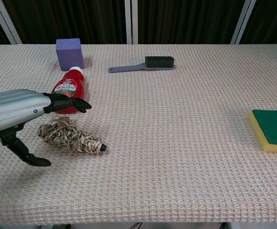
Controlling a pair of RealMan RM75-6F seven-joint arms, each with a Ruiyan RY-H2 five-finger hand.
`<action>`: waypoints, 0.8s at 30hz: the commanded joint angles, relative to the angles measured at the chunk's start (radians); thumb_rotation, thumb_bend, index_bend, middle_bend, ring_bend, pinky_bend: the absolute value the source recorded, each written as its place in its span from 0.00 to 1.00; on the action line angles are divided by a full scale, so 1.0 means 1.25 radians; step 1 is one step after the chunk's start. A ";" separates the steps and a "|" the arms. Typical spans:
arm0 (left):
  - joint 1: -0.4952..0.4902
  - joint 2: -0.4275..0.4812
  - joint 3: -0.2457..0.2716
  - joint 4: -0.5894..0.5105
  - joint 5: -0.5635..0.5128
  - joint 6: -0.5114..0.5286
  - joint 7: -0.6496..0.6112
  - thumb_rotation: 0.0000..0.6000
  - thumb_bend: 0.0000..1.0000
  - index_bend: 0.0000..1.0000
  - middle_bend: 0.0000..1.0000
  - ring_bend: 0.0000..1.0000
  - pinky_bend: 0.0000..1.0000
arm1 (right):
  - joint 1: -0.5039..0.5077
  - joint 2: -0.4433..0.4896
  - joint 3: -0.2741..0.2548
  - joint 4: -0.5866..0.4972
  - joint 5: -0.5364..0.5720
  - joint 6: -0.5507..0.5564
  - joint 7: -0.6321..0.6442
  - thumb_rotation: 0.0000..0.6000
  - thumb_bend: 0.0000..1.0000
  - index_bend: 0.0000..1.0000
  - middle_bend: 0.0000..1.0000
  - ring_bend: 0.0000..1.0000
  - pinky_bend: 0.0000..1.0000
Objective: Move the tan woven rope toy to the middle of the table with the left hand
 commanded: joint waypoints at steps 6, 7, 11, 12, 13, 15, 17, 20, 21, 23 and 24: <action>-0.012 -0.009 0.004 0.007 -0.014 -0.007 0.006 1.00 0.08 0.12 0.15 0.12 0.20 | -0.007 -0.002 -0.002 0.014 0.002 0.008 0.012 1.00 0.19 0.00 0.00 0.00 0.04; -0.014 -0.009 0.005 0.007 -0.016 -0.008 0.007 1.00 0.09 0.12 0.15 0.12 0.21 | -0.007 -0.003 -0.003 0.016 0.002 0.007 0.014 1.00 0.19 0.00 0.00 0.00 0.04; -0.021 -0.011 0.005 0.011 -0.026 -0.014 0.011 1.00 0.14 0.13 0.16 0.14 0.22 | -0.008 -0.006 -0.003 0.022 0.003 0.008 0.019 1.00 0.19 0.00 0.00 0.00 0.04; -0.023 -0.013 0.004 0.013 -0.031 -0.017 0.012 1.00 0.15 0.14 0.17 0.15 0.24 | -0.009 -0.006 -0.003 0.024 0.004 0.008 0.021 1.00 0.19 0.00 0.00 0.00 0.04; -0.025 -0.014 0.004 0.014 -0.035 -0.021 0.013 1.00 0.17 0.15 0.17 0.16 0.25 | -0.008 -0.006 -0.003 0.025 0.004 0.007 0.021 1.00 0.19 0.00 0.00 0.00 0.04; -0.028 -0.015 0.002 0.017 -0.048 -0.027 0.022 1.00 0.20 0.18 0.19 0.18 0.29 | -0.008 -0.007 -0.003 0.026 0.004 0.006 0.021 1.00 0.19 0.00 0.00 0.00 0.04; -0.030 -0.016 0.002 0.015 -0.061 -0.032 0.030 1.00 0.25 0.22 0.24 0.22 0.35 | -0.007 -0.007 -0.003 0.025 0.003 0.005 0.020 1.00 0.19 0.00 0.00 0.00 0.04; -0.031 -0.016 0.002 0.012 -0.076 -0.032 0.042 1.00 0.29 0.30 0.35 0.31 0.44 | -0.006 -0.006 -0.002 0.023 0.004 0.003 0.017 1.00 0.19 0.00 0.00 0.00 0.04; -0.031 -0.017 0.002 0.012 -0.081 -0.033 0.046 1.00 0.30 0.32 0.37 0.33 0.46 | -0.005 -0.006 -0.002 0.022 0.004 0.003 0.017 1.00 0.19 0.00 0.00 0.00 0.04; -0.030 -0.021 0.001 0.013 -0.094 -0.030 0.063 1.00 0.32 0.40 0.44 0.40 0.53 | -0.006 -0.005 -0.003 0.021 0.005 0.001 0.015 1.00 0.19 0.00 0.00 0.00 0.04; -0.030 -0.022 0.001 0.012 -0.096 -0.028 0.068 1.00 0.33 0.43 0.47 0.42 0.55 | -0.006 -0.005 -0.003 0.021 0.006 0.001 0.015 1.00 0.19 0.00 0.00 0.00 0.04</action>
